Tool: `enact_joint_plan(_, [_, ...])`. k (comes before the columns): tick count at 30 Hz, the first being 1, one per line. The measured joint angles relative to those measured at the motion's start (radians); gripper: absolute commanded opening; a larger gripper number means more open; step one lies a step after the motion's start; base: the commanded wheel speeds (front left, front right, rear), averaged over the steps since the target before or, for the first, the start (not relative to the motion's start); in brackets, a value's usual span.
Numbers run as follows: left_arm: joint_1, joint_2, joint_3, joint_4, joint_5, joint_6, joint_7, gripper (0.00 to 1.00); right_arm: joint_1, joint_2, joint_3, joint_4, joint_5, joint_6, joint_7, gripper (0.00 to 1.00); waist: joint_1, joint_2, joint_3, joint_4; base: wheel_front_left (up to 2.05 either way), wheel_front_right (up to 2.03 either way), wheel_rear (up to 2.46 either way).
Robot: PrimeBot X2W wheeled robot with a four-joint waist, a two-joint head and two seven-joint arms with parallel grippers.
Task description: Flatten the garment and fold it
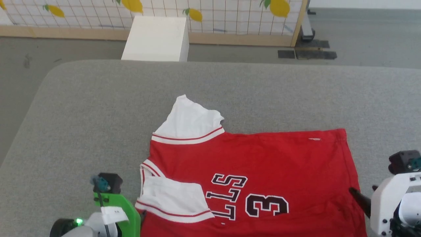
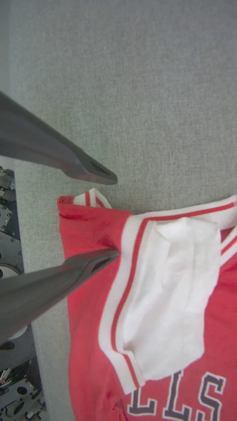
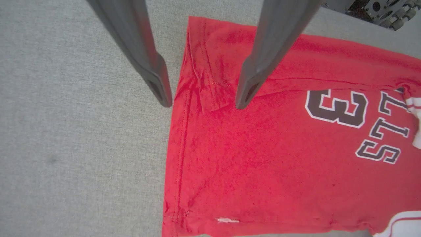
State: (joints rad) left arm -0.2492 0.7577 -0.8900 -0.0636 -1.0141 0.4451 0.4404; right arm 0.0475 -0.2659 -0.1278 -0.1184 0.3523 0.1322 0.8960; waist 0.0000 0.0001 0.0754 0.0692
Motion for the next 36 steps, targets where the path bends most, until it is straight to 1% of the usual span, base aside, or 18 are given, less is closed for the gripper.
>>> enact_joint_plan(2, [-0.007,0.000,0.016,-0.006,0.004,-0.006,-0.037,1.00,-0.011,-0.006,0.009,-0.016,0.009,0.000,-0.039,1.00,0.0000,0.0000,-0.015,-0.002,0.00,0.00,0.00])
enact_joint_plan(3, [-0.011,-0.001,0.027,-0.007,0.012,-0.013,-0.068,1.00,-0.018,-0.007,0.012,-0.025,0.013,0.000,-0.072,1.00,0.0000,0.0000,-0.023,-0.004,0.00,0.00,0.00])
enact_joint_plan(7, [-0.039,-0.012,0.089,-0.002,0.060,-0.015,-0.218,1.00,-0.049,-0.012,0.035,-0.039,0.028,0.000,-0.208,1.00,0.0000,0.0000,-0.045,-0.016,0.00,0.00,0.00])
enact_joint_plan(11, [-0.051,-0.045,0.124,0.005,0.095,-0.023,-0.342,1.00,-0.050,-0.015,0.047,-0.035,0.038,0.000,-0.337,1.00,0.0000,0.0000,-0.052,-0.029,0.00,0.00,0.00])
enact_joint_plan(14, [-0.061,-0.054,0.137,0.016,0.119,-0.026,-0.399,1.00,-0.049,-0.011,0.054,-0.033,0.038,0.000,-0.403,1.00,0.0000,0.0000,-0.045,-0.035,0.00,0.00,0.00])
enact_joint_plan(16, [-0.071,-0.058,0.138,0.021,0.123,-0.035,-0.415,1.00,-0.049,0.001,0.059,-0.033,0.038,0.000,-0.442,1.00,-0.0001,0.0000,-0.037,-0.041,0.00,0.00,0.00])
enact_joint_plan(18, [-0.086,-0.056,0.131,0.027,0.125,-0.051,-0.407,1.00,-0.049,0.012,0.062,-0.032,0.035,0.000,-0.462,1.00,0.0000,0.0000,-0.027,-0.048,0.00,0.00,0.00])
enact_joint_plan(22, [-0.165,-0.043,0.110,0.058,0.137,-0.108,-0.345,1.00,-0.055,0.042,0.074,-0.035,0.026,0.000,-0.487,1.00,0.0000,0.0000,0.006,-0.070,0.00,0.00,0.00])
enact_joint_plan(25, [-0.250,-0.025,0.092,0.104,0.154,-0.170,-0.264,1.00,-0.083,0.064,0.088,-0.048,0.016,0.000,-0.495,1.00,0.0000,0.0000,0.039,-0.090,0.00,0.00,0.00])
enact_joint_plan(28, [-0.348,-0.015,0.075,0.180,0.155,-0.232,-0.174,1.00,-0.115,0.084,0.105,-0.070,0.009,0.000,-0.498,1.00,0.0000,0.0000,0.080,-0.117,0.00,0.00,0.00])
enact_joint_plan(30, [-0.406,-0.010,0.073,0.226,0.154,-0.257,-0.122,1.00,-0.124,0.096,0.111,-0.079,0.006,0.000,-0.500,1.00,0.0000,0.0000,0.107,-0.135,0.00,0.00,0.00])
enact_joint_plan(36, [-0.570,-0.010,0.076,0.363,0.150,-0.292,0.027,1.00,-0.135,0.124,0.118,-0.107,-0.002,0.000,-0.507,1.00,0.0001,0.0000,0.196,-0.191,0.00,0.00,0.00])
